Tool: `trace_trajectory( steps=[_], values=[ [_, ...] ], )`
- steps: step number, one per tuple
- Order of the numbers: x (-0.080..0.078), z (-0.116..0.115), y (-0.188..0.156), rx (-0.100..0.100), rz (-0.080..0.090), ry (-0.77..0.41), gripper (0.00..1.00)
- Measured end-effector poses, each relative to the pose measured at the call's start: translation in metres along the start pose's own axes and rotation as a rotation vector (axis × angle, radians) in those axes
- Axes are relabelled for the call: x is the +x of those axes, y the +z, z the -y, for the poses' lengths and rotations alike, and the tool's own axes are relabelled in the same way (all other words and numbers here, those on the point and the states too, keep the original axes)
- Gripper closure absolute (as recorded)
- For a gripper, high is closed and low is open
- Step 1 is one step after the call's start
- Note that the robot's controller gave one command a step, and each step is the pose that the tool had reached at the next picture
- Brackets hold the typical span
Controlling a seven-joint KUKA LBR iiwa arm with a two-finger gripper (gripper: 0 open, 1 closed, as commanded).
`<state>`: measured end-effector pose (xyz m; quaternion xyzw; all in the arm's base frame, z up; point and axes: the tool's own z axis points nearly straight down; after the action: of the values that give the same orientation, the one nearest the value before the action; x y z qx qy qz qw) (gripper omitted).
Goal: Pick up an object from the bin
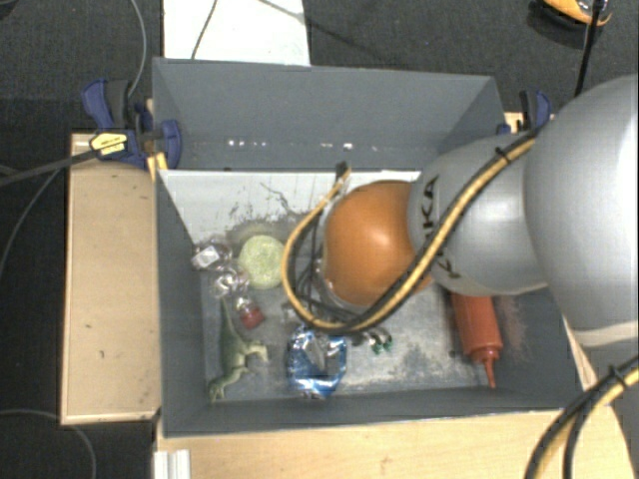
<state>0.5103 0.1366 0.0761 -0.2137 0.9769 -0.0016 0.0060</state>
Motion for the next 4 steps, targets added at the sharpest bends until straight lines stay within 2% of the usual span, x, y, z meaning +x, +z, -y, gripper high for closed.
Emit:
trace_trajectory(
  steps=[1,2,3,4],
  values=[
    [0.0,0.0,0.0,0.0,0.0,0.001,1.0],
    [-0.003,-0.005,-0.04,-0.004,-0.01,0.007,1.0],
    [-0.01,-0.002,-0.101,-0.002,-0.004,-0.007,1.0],
    [-0.014,0.009,-0.1,0.001,0.015,0.0,1.0]
  ],
)
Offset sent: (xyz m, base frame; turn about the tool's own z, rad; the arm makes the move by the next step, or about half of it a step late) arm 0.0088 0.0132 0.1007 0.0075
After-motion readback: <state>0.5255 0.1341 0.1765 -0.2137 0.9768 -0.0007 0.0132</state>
